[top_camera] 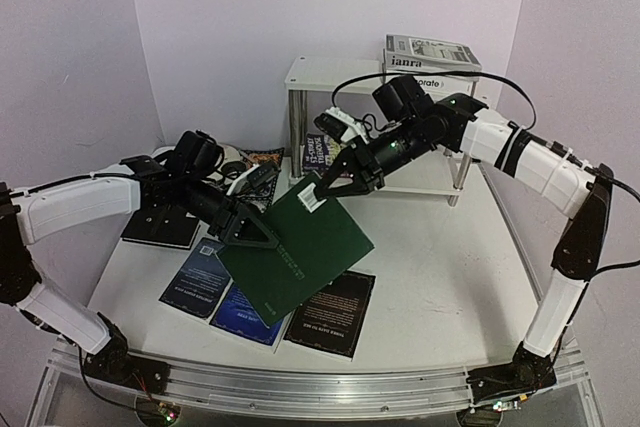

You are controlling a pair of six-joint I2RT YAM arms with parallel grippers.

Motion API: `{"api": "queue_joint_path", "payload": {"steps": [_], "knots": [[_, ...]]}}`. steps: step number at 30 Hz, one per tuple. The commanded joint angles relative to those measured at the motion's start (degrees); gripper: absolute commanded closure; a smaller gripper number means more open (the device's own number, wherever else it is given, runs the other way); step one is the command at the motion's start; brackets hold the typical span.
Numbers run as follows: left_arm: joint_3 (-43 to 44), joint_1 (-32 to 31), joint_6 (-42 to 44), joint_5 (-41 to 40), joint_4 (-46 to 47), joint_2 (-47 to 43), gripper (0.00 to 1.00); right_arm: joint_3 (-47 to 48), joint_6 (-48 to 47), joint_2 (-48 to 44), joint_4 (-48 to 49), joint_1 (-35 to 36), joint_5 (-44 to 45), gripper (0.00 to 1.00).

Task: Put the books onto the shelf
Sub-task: Pass from the right arm to the left, then pass from the left arm to the right

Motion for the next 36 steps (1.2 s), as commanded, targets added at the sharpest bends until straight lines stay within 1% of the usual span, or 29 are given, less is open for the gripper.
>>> {"api": "queue_joint_path", "payload": {"steps": [1, 2, 4, 5, 6, 8, 10, 13, 14, 17, 19, 20, 22, 23, 26, 28, 29, 33, 36], "knots": [[4.01, -1.34, -1.0, 0.12, 1.72, -3.01, 0.68, 1.0, -1.79, -4.18, 0.8, 0.21, -4.26, 1.0], [4.3, -1.48, -0.99, 0.0, 1.72, -3.35, 0.77, 1.17, -1.75, -4.17, 0.61, 0.18, -4.19, 1.0], [4.92, -1.67, -0.99, -0.83, 1.67, -4.24, 0.95, 0.92, -2.26, -4.36, 0.23, 0.17, -3.44, 0.87], [5.21, -1.75, -0.87, -2.11, 1.52, -4.84, 1.0, 0.63, -2.61, -4.55, 0.08, 0.16, -2.95, 0.81], [5.33, -1.77, -0.63, -4.83, 1.32, -5.61, 1.0, 0.36, -3.01, -4.68, -0.08, 0.19, -2.28, 0.74], [5.22, -1.86, 0.61, -9.72, 0.41, -7.36, 1.0, -0.46, -3.99, -5.05, -0.79, 0.17, -0.44, 0.48], [4.98, -1.94, 3.16, -15.69, -1.04, -9.44, 1.0, -1.71, -4.75, -5.9, -1.99, 0.12, 3.58, 0.31], [5.24, -2.96, 7.97, -26.83, -4.72, -12.03, 1.0, -3.77, -4.88, -8.02, -2.5, 0.11, 8.92, 0.14], [5.26, -3.82, 9.73, -31.65, -5.73, -12.73, 1.0, -4.56, -4.51, -8.83, -2.48, 0.09, 11.62, 0.11], [4.95, -7.85, 14.93, -45.23, -7.45, -14.2, 1.0, -7.46, -3.6, -11.01, -2.37, 0.0, 17.44, 0.08], [4.69, -11.83, 18.72, -55.76, -8.02, -14.5, 1.0, -8.56, 0.31, -11.89, -2.4, -0.18, 22.39, 0.05], [4.47, -13.87, 20.34, -61.28, -8.04, -14.3, 1.0, -8.88, 2.28, -12.12, -2.36, -0.43, 23.3, 0.05], [4.52, -18.02, 23.57, -72.26, -8.04, -13.7, 1.0, -8.8, 9.11, -12.1, -2.65, -0.81, 25.63, 0.02], [4.49, -20.0, 24.67, -77.19, -7.93, -13.39, 1.0, -9.02, 12.76, -12.02, -2.7, -1.23, 25.19, 0.02], [4.24, -23.61, 27.2, -89.24, -5.85, -12.26, 1.0, -9.53, 24.18, -11.46, -2.7, -2.13, 24.5, 0.02], [3.75, -24.44, 28.41, -94.89, -3.11, -12.15, 1.0, -9.87, 32.04, -10.94, -2.75, -3.26, 22.68, 0.02], [3.44, -24.71, 29.24, -96.05, -1.34, -12.15, 1.0, -9.74, 36.02, -10.48, -2.71, -3.76, 21.49, 0.02], [3.07, -26.42, 32.93, -98.45, 4.19, -11.6, 1.0, -9.25, 50.24, -8.71, -2.21, -4.57, 17.71, 0.02], [3.08, -27.86, 34.43, -98.93, 6.9, -10.31, 1.0, -9.28, 56.39, -8.55, 0.12, -4.46, 16.79, 0.02]]}}
